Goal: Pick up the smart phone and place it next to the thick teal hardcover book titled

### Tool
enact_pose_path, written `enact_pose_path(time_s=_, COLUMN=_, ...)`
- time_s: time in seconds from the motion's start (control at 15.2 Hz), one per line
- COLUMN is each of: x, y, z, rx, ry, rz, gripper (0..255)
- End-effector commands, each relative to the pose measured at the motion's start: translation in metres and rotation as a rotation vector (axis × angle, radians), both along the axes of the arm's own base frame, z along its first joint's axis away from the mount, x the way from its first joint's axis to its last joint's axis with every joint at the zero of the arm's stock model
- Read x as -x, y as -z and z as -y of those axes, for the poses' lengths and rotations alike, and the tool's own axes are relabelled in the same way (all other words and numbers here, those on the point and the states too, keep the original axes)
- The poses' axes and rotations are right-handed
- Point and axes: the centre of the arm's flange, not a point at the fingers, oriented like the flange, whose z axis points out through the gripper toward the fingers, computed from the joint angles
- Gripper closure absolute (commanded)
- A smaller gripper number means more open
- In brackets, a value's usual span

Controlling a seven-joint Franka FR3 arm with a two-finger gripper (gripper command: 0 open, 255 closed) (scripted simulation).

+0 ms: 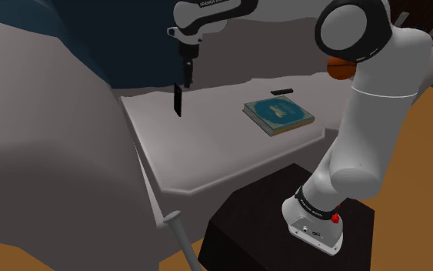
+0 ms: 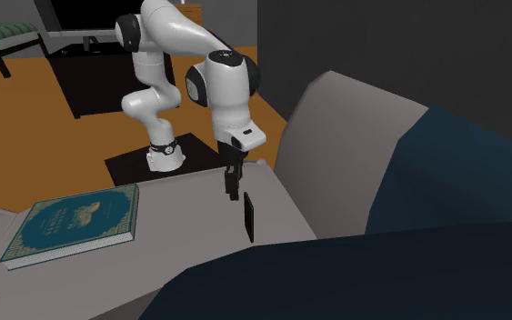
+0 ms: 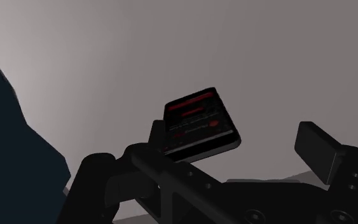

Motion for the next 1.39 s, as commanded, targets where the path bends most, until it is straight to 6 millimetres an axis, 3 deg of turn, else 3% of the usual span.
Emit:
enact_pose_path(time_s=0.0, x=-0.023, y=0.008, z=-0.011, rx=0.008, ry=-0.063, rz=0.003, gripper=0)
enact_pose_path(time_s=0.13, x=-0.036, y=0.014, z=-0.016, rx=0.012, ry=-0.098, rz=0.005, gripper=0)
enact_pose_path(time_s=0.59, x=-0.036, y=0.054, z=-0.016, rx=0.012, ry=-0.098, rz=0.005, gripper=0)
enact_pose_path(time_s=1.12, x=-0.036, y=0.054, z=-0.016, rx=0.012, ry=-0.098, rz=0.005, gripper=0)
enact_pose_path(time_s=1.19, x=-0.036, y=0.054, z=-0.016, rx=0.012, ry=-0.098, rz=0.005, gripper=255)
enact_pose_path(time_s=1.32, x=-0.036, y=0.054, z=-0.016, rx=0.012, ry=-0.098, rz=0.005, gripper=255)
